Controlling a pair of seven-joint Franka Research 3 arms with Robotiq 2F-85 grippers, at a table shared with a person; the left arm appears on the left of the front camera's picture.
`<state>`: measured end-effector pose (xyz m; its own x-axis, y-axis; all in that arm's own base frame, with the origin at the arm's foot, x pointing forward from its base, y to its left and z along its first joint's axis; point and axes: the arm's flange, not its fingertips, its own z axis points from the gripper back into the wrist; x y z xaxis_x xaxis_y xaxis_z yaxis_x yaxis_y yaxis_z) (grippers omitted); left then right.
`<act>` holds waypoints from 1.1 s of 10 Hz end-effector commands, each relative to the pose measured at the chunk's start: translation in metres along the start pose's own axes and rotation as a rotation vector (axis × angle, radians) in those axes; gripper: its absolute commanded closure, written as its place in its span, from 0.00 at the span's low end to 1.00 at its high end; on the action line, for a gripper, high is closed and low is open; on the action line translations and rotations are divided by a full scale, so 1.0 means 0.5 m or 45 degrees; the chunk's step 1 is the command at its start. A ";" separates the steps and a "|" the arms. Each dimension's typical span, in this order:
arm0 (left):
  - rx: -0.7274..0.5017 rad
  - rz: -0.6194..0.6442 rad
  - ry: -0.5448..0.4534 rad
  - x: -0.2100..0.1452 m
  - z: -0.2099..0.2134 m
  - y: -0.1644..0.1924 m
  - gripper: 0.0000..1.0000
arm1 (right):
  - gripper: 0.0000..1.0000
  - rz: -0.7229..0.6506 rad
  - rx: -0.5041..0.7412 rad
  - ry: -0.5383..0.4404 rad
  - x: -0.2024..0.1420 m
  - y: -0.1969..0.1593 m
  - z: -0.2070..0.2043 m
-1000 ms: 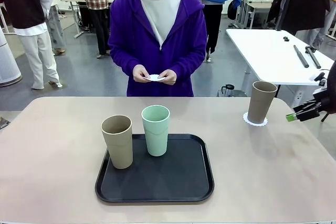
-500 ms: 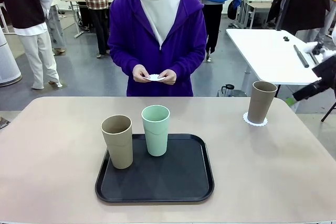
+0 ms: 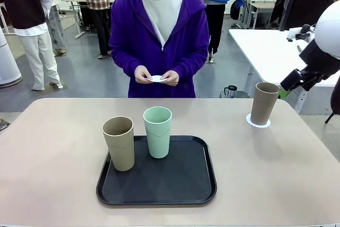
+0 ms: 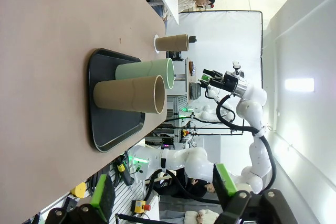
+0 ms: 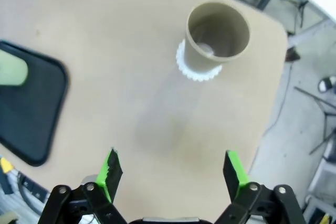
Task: Place coasters on the table and set cups on them.
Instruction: Pick up one Reusable plastic cup and place it on a coaster set by the human, then take one Reusable plastic cup from the Flat Tray and place it on a coaster set by the human.
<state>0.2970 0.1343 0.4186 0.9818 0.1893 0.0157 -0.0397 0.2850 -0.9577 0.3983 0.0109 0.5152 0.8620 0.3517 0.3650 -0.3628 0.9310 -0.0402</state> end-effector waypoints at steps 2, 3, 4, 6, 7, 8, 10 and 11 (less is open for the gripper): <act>-0.012 -0.006 -0.007 -0.003 0.003 -0.001 0.00 | 0.00 0.000 0.000 0.000 0.000 0.000 0.000; -0.012 -0.006 -0.007 -0.003 0.003 -0.001 0.00 | 0.00 0.000 0.000 0.000 0.000 0.000 0.000; -0.012 -0.006 -0.007 -0.003 0.003 -0.001 0.00 | 0.00 0.000 0.000 0.000 0.000 0.000 0.000; -0.012 -0.006 -0.007 -0.003 0.003 -0.001 0.00 | 0.00 0.000 0.000 0.000 0.000 0.000 0.000; -0.012 -0.006 -0.007 -0.003 0.003 -0.001 0.00 | 0.00 0.000 0.000 0.000 0.000 0.000 0.000; -0.012 -0.006 -0.007 -0.003 0.003 -0.001 0.00 | 0.00 0.000 0.000 0.000 0.000 0.000 0.000; -0.012 -0.006 -0.007 -0.003 0.003 -0.001 0.00 | 0.00 0.000 0.000 0.000 0.000 0.000 0.000; -0.012 -0.006 -0.007 -0.003 0.003 -0.001 0.00 | 0.00 0.000 0.000 0.000 0.000 0.000 0.000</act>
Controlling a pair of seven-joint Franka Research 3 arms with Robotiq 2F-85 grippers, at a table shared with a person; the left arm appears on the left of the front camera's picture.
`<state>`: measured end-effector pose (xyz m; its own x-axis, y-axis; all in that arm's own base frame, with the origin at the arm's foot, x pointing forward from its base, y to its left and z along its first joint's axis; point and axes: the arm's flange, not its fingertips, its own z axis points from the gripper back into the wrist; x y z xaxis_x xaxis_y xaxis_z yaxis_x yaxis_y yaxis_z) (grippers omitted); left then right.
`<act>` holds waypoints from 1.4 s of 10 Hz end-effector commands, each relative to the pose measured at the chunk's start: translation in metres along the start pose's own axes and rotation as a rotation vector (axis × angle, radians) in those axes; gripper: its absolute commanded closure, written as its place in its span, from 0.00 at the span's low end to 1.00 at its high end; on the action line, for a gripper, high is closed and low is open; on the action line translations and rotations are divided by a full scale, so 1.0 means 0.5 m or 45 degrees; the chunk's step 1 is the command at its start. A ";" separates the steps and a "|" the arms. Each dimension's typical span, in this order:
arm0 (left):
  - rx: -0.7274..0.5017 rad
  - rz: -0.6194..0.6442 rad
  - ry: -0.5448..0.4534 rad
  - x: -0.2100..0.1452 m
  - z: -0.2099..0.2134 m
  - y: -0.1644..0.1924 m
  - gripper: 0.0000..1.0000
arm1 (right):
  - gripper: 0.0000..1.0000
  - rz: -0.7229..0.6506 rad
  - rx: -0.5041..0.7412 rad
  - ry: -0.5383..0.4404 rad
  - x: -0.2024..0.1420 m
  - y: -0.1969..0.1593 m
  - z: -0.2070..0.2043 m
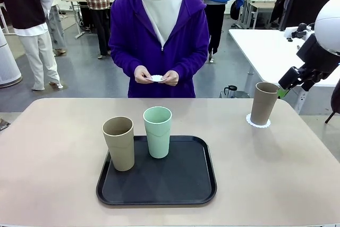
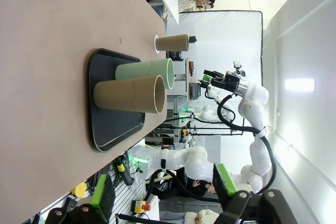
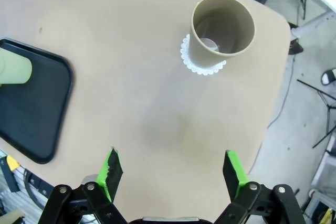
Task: Place coasters on the table and set cups on them.
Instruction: Take one Reusable plastic cup from the Flat Tray and place it on a coaster set by the human.
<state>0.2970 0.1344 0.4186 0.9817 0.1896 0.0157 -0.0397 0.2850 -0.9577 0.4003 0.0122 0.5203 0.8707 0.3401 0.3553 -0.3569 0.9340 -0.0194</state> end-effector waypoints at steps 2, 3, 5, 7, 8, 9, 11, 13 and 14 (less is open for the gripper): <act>-0.012 -0.007 -0.006 -0.003 0.002 -0.001 0.00 | 0.00 0.017 -0.022 -0.014 -0.008 -0.001 -0.008; -0.012 -0.007 -0.006 -0.003 0.002 -0.001 0.00 | 0.00 0.000 0.000 0.000 0.000 0.000 0.000; -0.012 -0.007 -0.006 -0.003 0.002 -0.001 0.00 | 0.00 -0.362 0.797 0.234 -0.031 -0.172 0.027; -0.012 -0.007 -0.006 -0.003 0.002 -0.001 0.00 | 0.00 -0.475 1.034 0.161 -0.068 -0.285 0.016; -0.012 -0.007 -0.006 -0.003 0.002 -0.001 0.00 | 0.00 -0.464 1.155 0.048 -0.103 -0.322 -0.004; -0.012 -0.007 -0.006 -0.003 0.002 -0.001 0.00 | 0.00 -0.444 1.244 -0.051 -0.135 -0.343 -0.031; -0.012 -0.007 -0.006 -0.003 0.002 -0.001 0.00 | 0.00 -0.557 1.322 -0.240 -0.202 -0.373 -0.075; -0.012 -0.007 -0.006 -0.003 0.002 -0.001 0.00 | 0.00 -0.697 1.300 -0.338 -0.255 -0.393 -0.105; -0.012 -0.007 -0.006 -0.003 0.002 -0.001 0.00 | 0.00 -0.714 1.331 -0.344 -0.280 -0.400 -0.116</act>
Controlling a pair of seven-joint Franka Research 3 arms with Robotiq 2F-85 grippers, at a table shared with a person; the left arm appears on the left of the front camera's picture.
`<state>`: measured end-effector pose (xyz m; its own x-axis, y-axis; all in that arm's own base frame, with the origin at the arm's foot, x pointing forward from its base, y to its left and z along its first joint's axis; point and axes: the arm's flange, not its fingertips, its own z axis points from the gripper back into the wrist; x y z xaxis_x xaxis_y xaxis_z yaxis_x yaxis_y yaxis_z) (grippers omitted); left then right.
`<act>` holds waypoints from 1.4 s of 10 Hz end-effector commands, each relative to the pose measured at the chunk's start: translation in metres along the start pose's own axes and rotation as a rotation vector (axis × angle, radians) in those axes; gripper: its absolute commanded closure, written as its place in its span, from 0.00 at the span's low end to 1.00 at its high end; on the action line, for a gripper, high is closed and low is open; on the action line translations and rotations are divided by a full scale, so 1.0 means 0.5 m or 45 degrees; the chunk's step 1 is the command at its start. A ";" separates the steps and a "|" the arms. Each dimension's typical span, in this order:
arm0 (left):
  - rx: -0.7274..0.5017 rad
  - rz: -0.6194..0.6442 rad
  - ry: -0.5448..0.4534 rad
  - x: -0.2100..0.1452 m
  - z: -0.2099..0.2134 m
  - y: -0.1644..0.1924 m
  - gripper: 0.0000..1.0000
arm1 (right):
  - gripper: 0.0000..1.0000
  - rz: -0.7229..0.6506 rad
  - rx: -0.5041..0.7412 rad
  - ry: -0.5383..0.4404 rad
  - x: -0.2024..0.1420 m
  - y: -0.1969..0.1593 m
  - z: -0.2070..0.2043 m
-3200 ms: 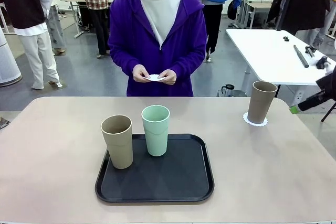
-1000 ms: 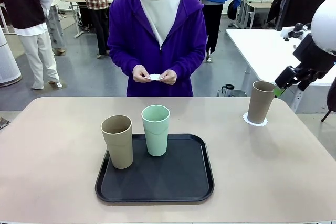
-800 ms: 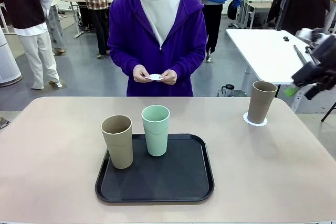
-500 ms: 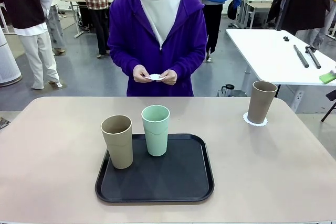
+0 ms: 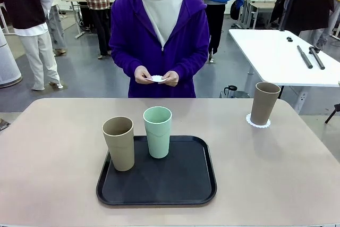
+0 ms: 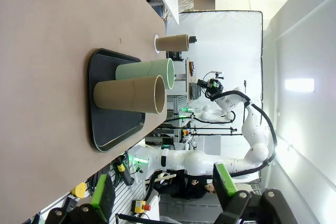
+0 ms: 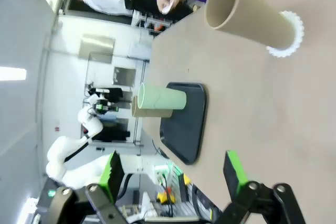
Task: Place coasters on the table and set cups on them.
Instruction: Take one Reusable plastic cup from the Flat Tray and place it on a coaster set by the human.
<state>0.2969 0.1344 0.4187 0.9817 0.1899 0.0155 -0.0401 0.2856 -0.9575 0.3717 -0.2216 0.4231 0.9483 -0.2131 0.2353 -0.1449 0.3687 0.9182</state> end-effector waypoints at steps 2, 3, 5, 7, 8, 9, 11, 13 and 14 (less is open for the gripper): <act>-0.013 -0.007 -0.006 -0.003 0.002 -0.001 0.00 | 0.00 -0.023 0.036 -0.057 -0.040 -0.033 0.011; -0.013 -0.007 -0.006 -0.003 0.002 -0.001 0.00 | 0.00 -0.028 0.046 -0.059 -0.048 -0.045 0.015; -0.013 -0.007 -0.006 -0.003 0.002 -0.001 0.00 | 0.00 -0.061 0.040 -0.077 -0.061 -0.073 0.009; -0.013 -0.007 -0.006 -0.003 0.002 -0.001 0.00 | 0.00 -0.056 0.058 -0.082 -0.074 -0.088 0.003; -0.013 -0.007 -0.006 -0.003 0.002 -0.001 0.00 | 0.00 -0.063 0.056 -0.067 -0.077 -0.091 0.001; -0.013 -0.007 -0.006 -0.003 0.002 -0.001 0.00 | 0.00 -0.068 0.050 -0.047 -0.080 -0.088 -0.001; -0.013 -0.007 -0.006 -0.003 0.002 -0.001 0.00 | 0.00 -0.086 0.037 -0.055 -0.074 -0.085 0.009; -0.013 -0.007 -0.006 -0.003 0.002 -0.001 0.00 | 0.00 -0.086 0.037 -0.055 -0.074 -0.085 0.009; -0.013 -0.007 -0.006 -0.003 0.002 -0.001 0.00 | 0.00 -0.086 0.037 -0.055 -0.074 -0.085 0.009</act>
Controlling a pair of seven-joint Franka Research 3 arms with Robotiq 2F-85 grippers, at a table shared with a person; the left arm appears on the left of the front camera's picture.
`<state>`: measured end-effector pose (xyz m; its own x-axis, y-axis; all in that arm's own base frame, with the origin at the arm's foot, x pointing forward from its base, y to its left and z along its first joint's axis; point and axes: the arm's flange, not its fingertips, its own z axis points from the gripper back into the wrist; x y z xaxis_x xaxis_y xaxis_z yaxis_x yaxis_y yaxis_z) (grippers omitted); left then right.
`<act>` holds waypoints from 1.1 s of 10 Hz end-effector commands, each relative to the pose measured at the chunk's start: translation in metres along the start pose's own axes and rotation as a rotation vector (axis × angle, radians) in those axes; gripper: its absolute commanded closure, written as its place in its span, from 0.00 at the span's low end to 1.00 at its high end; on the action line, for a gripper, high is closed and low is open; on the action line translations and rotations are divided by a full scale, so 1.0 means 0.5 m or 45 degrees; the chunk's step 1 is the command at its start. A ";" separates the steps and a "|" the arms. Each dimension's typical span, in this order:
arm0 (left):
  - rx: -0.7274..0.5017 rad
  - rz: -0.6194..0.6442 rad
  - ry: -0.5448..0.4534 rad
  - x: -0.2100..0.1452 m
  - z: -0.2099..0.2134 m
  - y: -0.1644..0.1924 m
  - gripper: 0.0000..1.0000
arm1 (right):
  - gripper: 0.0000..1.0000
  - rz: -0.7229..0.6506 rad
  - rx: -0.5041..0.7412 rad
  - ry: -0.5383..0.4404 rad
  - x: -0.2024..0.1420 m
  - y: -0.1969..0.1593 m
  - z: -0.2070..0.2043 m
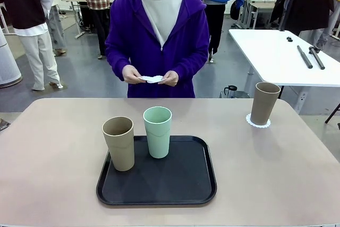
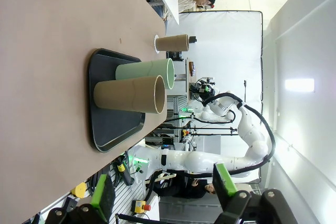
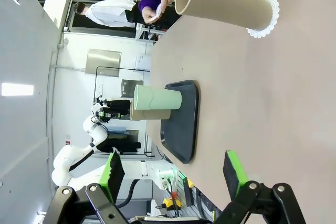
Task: Place coasters on the table and set cups on them.
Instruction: Take one Reusable plastic cup from the Flat Tray and place it on a coaster set by the human.
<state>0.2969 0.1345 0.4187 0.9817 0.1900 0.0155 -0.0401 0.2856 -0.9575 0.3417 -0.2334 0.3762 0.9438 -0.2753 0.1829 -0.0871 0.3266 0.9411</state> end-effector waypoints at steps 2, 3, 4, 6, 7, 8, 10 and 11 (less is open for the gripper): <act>-0.013 -0.007 -0.006 -0.003 0.002 -0.001 0.00 | 0.00 0.003 0.001 -0.001 0.000 0.002 0.000; -0.013 -0.007 -0.006 -0.003 0.002 -0.001 0.00 | 0.00 0.003 0.001 -0.001 0.000 0.002 0.000; -0.013 -0.007 -0.006 -0.003 0.002 -0.001 0.00 | 0.00 0.003 0.001 -0.001 0.000 0.002 0.000; -0.013 -0.007 -0.006 -0.003 0.002 -0.001 0.00 | 0.00 0.003 0.001 -0.001 0.000 0.002 0.000; -0.013 -0.007 -0.006 -0.003 0.002 -0.001 0.00 | 0.00 0.003 0.001 -0.001 0.000 0.002 0.000; -0.013 -0.007 -0.006 -0.003 0.002 -0.001 0.00 | 0.00 0.003 0.001 -0.001 0.000 0.002 0.000; -0.013 -0.007 -0.006 -0.003 0.002 -0.001 0.00 | 0.00 0.003 0.001 -0.001 0.000 0.002 0.000; -0.013 -0.007 -0.006 -0.003 0.002 -0.001 0.00 | 0.00 0.003 0.001 -0.001 0.000 0.002 0.000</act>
<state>0.2969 0.1345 0.4187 0.9817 0.1900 0.0155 -0.0401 0.2856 -0.9575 0.3418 -0.2334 0.3762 0.9438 -0.2752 0.1829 -0.0870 0.3269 0.9410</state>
